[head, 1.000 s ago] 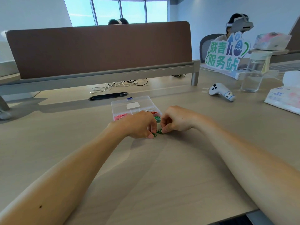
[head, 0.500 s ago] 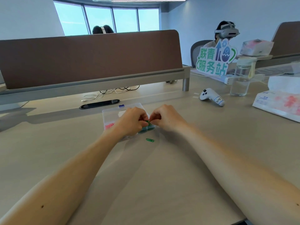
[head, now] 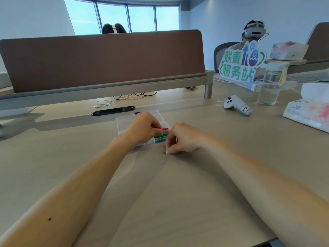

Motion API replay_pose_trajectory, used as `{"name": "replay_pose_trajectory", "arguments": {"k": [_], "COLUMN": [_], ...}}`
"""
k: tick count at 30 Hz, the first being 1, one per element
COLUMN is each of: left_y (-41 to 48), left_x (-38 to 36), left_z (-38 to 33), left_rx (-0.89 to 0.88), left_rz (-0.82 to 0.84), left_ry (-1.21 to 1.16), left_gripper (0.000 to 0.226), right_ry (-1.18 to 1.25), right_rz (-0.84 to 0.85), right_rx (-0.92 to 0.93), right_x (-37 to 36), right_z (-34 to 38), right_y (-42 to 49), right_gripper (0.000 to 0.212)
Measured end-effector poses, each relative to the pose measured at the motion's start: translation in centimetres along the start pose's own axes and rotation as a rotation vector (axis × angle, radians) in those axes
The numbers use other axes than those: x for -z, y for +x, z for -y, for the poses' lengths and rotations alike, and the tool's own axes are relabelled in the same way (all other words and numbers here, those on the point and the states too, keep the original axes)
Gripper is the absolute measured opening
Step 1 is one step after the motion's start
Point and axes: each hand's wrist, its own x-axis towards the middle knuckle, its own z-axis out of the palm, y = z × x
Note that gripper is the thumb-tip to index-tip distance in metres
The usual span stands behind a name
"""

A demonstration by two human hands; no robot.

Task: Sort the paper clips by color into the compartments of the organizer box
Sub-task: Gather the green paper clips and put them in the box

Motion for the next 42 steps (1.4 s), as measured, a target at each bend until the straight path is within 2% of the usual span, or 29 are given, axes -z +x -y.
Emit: {"name": "replay_pose_trajectory", "arguments": {"k": [5,6,9,11,14,17,19,21,24,28,34,36,38,40,42], "left_y": [-0.1,0.0,0.3,0.4,0.5,0.2,-0.1,-0.4,-0.9,-1.4,-1.4,-1.4,-1.4,-1.5,-1.6], "left_x": [0.9,1.0,1.8,2.5,3.3,3.5,3.3,2.9,2.1,1.9,1.7,2.2,2.9,3.3,3.1], "left_z": [0.9,1.1,1.2,1.6,3.0,4.9,6.5,8.0,9.1,8.9,9.3,8.6,7.7,6.8,6.3], "left_rx": [0.035,0.041,0.024,0.027,0.078,0.2,0.316,0.455,0.663,0.775,0.746,0.716,0.677,0.637,0.617], "left_rz": [0.073,0.081,0.061,0.002,-0.071,-0.16,-0.238,-0.271,-0.224,-0.157,-0.117,-0.056,0.086,0.198,0.238], "left_ry": [0.023,0.014,0.004,-0.005,-0.002,-0.03,-0.061,-0.111,-0.288,-0.487,-0.536,-0.518,-0.494,-0.465,-0.415], "left_gripper": [0.012,0.01,0.011,0.013,0.013,0.016,0.024,0.041,0.062,0.065,0.076,0.099,0.125,0.135,0.14], "right_ry": [-0.065,-0.041,0.106,0.146,0.084,0.125,0.152,0.147,0.151,0.19,0.103,0.102,0.103,0.104,0.103], "right_rz": [0.043,-0.019,-0.348,-0.427,-0.357,-0.399,-0.397,-0.321,-0.237,-0.226,-0.235,-0.237,-0.236,-0.239,-0.242], "right_rx": [0.003,0.002,-0.03,-0.073,-0.094,-0.092,-0.106,-0.11,-0.073,-0.055,-0.001,-0.005,-0.008,-0.009,-0.008], "right_x": [-0.2,-0.1,0.2,-0.2,-1.1,-1.0,-0.8,-0.7,-0.5,-0.7,-0.7,-0.7,-0.7,-0.7,-0.7], "right_z": [0.2,0.0,-0.9,-1.2,-1.5,-1.8,-2.0,-2.3,-2.7,-3.0,-2.9,-2.9,-3.0,-3.1,-3.1], "right_y": [0.6,0.7,1.7,2.4,2.9,3.0,2.9,2.6,2.0,2.0,1.6,1.5,1.5,1.4,1.4], "right_gripper": [0.011,0.011,0.003,0.005,0.011,0.014,0.015,0.017,0.018,0.014,0.01,0.01,0.01,0.01,0.011]}}
